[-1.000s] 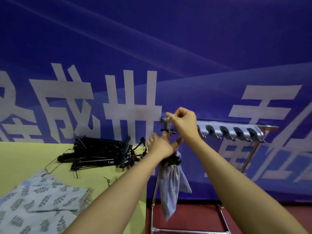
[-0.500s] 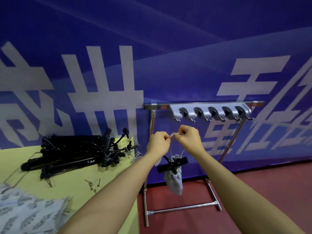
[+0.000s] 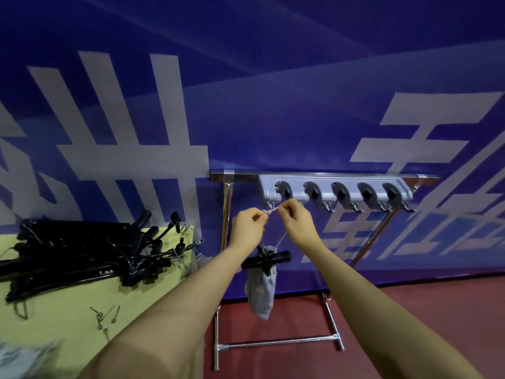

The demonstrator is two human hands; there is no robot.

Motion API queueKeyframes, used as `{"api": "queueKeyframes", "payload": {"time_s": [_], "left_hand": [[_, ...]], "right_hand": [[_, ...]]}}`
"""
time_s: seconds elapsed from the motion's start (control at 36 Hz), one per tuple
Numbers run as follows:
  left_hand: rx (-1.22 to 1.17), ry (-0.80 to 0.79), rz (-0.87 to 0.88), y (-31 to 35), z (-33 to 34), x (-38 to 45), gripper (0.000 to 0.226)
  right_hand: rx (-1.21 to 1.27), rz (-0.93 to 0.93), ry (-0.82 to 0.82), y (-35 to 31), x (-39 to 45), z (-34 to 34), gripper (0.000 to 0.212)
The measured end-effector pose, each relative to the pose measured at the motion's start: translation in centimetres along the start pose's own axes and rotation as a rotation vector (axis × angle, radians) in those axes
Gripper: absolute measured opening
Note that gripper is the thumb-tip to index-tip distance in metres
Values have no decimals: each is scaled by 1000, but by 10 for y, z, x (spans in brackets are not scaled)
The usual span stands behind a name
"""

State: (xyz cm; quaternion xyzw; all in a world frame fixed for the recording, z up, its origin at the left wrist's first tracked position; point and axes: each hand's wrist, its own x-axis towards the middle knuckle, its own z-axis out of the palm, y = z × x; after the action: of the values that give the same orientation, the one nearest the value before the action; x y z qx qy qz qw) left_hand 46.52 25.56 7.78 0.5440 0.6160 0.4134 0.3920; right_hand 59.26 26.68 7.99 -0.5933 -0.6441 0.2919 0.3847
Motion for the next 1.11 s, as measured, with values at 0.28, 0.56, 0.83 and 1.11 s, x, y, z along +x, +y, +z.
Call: {"api": "queueKeyframes", "payload": {"time_s": [0.28, 0.56, 0.83, 1.11], "left_hand": [[69, 113, -88, -19, 19, 41, 20], [167, 48, -160, -28, 29, 35, 17], [170, 76, -211, -46, 2, 12, 15], [62, 116, -238, -93, -92, -14, 25]], "right_hand": [[-115, -29, 32, 33, 39, 18, 16], [-38, 83, 27, 50, 27, 25, 19], [-88, 156, -87, 40, -6, 45, 16], [-54, 125, -133, -19, -44, 113, 16]]}}
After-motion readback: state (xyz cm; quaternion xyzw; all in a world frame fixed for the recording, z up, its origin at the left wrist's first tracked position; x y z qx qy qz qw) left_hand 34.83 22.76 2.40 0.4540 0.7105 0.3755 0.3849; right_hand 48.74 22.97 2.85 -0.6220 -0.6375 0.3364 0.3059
